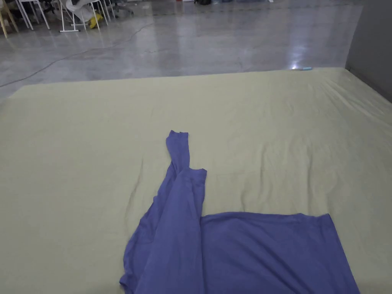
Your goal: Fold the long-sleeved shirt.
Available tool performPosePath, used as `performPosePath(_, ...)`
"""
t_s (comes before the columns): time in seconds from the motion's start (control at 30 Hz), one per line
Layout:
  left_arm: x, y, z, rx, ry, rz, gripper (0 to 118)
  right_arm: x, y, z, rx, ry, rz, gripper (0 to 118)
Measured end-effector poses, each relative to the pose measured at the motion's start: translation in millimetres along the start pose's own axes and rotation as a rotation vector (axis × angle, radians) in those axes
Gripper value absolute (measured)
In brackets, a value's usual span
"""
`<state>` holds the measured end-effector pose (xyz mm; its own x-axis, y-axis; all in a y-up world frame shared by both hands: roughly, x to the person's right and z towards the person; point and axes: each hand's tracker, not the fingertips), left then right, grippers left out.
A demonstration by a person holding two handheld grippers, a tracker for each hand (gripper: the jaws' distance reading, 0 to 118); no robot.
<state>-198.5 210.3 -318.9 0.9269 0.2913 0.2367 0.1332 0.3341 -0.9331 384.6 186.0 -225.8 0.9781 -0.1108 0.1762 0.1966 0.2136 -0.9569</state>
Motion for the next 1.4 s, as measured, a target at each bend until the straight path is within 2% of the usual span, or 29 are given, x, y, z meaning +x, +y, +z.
performPosePath(0.2, -9, -6, -17, -0.031, 0.021, 0.059, 0, 2, 6, -2, -0.025, 0.009, -0.031, 6)
performPosePath(0.27, -9, -5, -2, 0.002, -0.016, 0.085, 0, -3, 7, 8, -0.007, -0.030, 0.029, 6)
performPosePath(0.57, 2, -6, 3, -0.025, 0.022, -0.003, 0, -5, 4, 2, -0.036, -0.034, 0.023, 6)
performPosePath(0.77, -2, -11, -23, -0.071, 0.039, 0.017, 0, -5, 4, -8, -0.053, -0.043, 0.033, 6)
performPosePath(0.8, -2, -12, -31, -0.086, 0.047, 0.019, 0, -4, 4, -12, -0.057, -0.041, 0.032, 8)
performPosePath(0.83, -3, -12, -40, -0.108, 0.056, 0.016, 0, -2, 5, -16, -0.058, -0.036, 0.030, 20)
performPosePath(0.87, -3, -11, -49, -0.155, 0.065, 0.017, 4, 0, 4, -21, -0.055, -0.037, 0.033, 24)
performPosePath(0.9, -1, -9, -51, -0.163, 0.093, 0.026, 11, 1, 4, -22, -0.052, -0.027, 0.029, 24)
performPosePath(0.93, 2, -4, -45, -0.150, 0.100, 0.036, 29, 2, 6, -18, -0.062, -0.019, 0.022, 26)
performPosePath(0.97, 6, 0, -33, -0.130, 0.095, 0.048, 95, 7, 12, -10, -0.079, 0.020, -0.005, 41)
performPosePath(1.0, 10, 3, -24, -0.108, 0.110, 0.054, 118, 10, 14, 2, -0.079, 0.050, -0.039, 77)
performPosePath(1.03, 14, 5, -13, -0.080, 0.146, 0.050, 118, 13, 16, 19, -0.073, 0.085, -0.073, 111)
performPosePath(1.07, 16, -2, 3, -0.005, 0.180, 0.055, 118, 14, 16, 34, -0.049, 0.069, -0.078, 118)
performPosePath(1.13, 26, 7, 31, 0.103, 0.091, 0.074, 118, 12, 18, 85, 0.129, 0.088, -0.067, 117)
performPosePath(1.2, 36, 3, 41, 0.139, 0.082, 0.102, 118, 8, 19, 106, 0.192, 0.098, -0.067, 118)
performPosePath(1.3, 51, -1, 24, 0.016, 0.037, 0.088, 118, -20, 19, 110, 0.208, 0.110, -0.116, 118)
performPosePath(1.33, 58, -4, 15, -0.032, 0.041, 0.065, 117, -32, 18, 106, 0.212, 0.090, -0.084, 113)
performPosePath(1.37, 64, -5, 10, -0.017, 0.064, 0.051, 70, -39, 15, 97, 0.252, 0.044, -0.031, 76)
performPosePath(1.4, 70, -5, -1, -0.027, 0.089, 0.036, 0, -51, 12, 85, 0.267, -0.010, 0.017, 16)
